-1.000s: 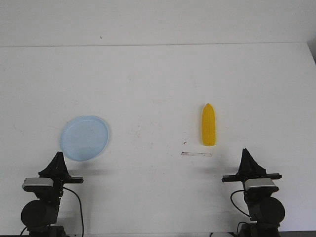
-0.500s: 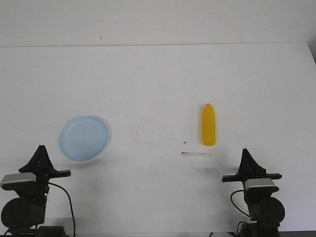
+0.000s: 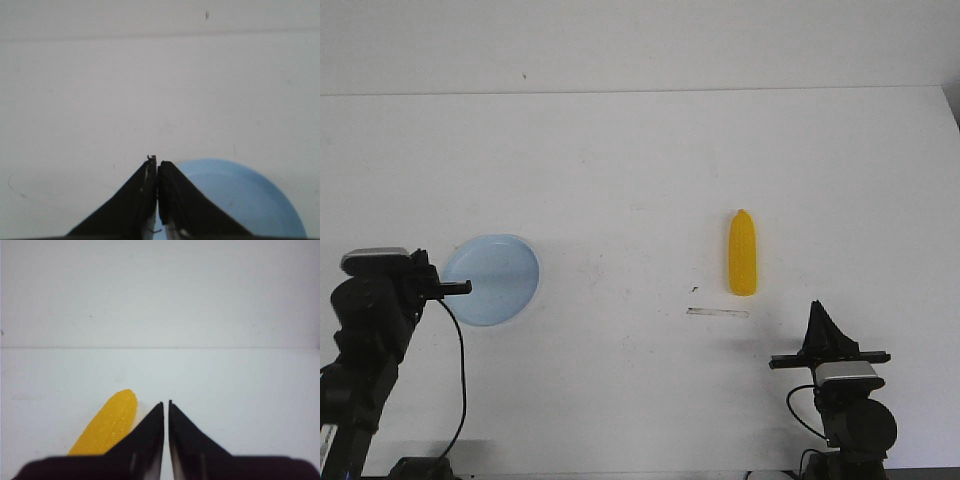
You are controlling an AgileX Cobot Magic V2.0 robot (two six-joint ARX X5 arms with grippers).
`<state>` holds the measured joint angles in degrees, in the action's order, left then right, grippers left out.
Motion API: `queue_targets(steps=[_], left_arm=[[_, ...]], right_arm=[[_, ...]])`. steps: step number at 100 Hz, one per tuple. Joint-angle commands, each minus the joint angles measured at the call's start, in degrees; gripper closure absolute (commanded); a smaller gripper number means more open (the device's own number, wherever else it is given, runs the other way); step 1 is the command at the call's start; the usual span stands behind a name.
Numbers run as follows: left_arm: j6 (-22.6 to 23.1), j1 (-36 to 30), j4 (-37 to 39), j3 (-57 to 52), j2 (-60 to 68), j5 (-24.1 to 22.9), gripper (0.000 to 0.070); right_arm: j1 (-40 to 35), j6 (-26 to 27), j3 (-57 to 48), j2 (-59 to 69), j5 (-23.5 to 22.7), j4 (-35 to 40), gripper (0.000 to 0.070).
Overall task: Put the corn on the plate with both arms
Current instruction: 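Lower the left gripper onto the plate rim nearest the robot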
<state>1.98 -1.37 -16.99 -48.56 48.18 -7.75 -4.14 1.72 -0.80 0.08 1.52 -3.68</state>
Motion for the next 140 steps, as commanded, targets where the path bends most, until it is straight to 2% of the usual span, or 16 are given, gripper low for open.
queue_targets(steps=[1, 13, 24, 31, 44, 53, 59, 67, 85, 90, 101, 140], left_arm=[[-1.3, 0.0, -2.7, -2.7, 3.3, -0.2, 0.0698], [-6.6, 0.2, -8.7, -6.5, 9.0, 0.5, 0.0698], [-12.5, 2.8, -16.3, -10.4, 14.1, 3.0, 0.0698], [-14.3, 5.0, -20.0, -11.8, 16.6, 7.1, 0.0699], [-14.8, 10.5, -22.6, -12.0, 19.2, 18.6, 0.0698], [-15.2, 14.8, -23.1, -12.0, 20.2, 23.5, 0.0697], [-16.8, 17.6, -23.6, -12.0, 20.5, 24.0, 0.0677], [-17.7, 21.3, -24.7, -12.0, 21.0, 24.0, 0.0614], [-17.6, 25.3, -25.0, -12.0, 22.9, 24.8, 0.0600], [-17.6, 25.4, -25.0, -12.0, 24.0, 25.6, 0.0535], [-17.5, 25.4, -25.2, -12.0, 26.6, 27.0, 0.0445], [-15.9, 23.5, -22.8, -12.0, 34.8, 27.5, 0.0447]], right_arm=[[-0.1, -0.3, 0.1, 0.0, 0.0, -0.6, 0.0686], [-0.1, -0.3, 0.1, 0.0, 0.0, -0.6, 0.0685], [-0.1, -0.3, 0.1, 0.0, 0.0, -0.6, 0.0686], [-0.1, -0.3, 0.1, 0.0, 0.0, -0.6, 0.0685], [-0.1, -0.3, 0.1, 0.0, 0.0, -0.6, 0.0685], [-0.1, -0.3, 0.1, 0.0, 0.0, -0.6, 0.0685], [-0.1, -0.3, 0.1, 0.0, 0.0, -0.6, 0.0685], [-0.1, -0.3, 0.1, 0.0, 0.0, -0.6, 0.0685], [-0.1, -0.3, 0.1, 0.0, 0.0, -0.6, 0.0686], [-0.1, -0.3, 0.1, 0.0, 0.0, -0.6, 0.0685], [-0.1, -0.3, 0.1, 0.0, 0.0, -0.6, 0.0685], [-0.1, -0.3, 0.1, 0.0, 0.0, -0.6, 0.0686]])
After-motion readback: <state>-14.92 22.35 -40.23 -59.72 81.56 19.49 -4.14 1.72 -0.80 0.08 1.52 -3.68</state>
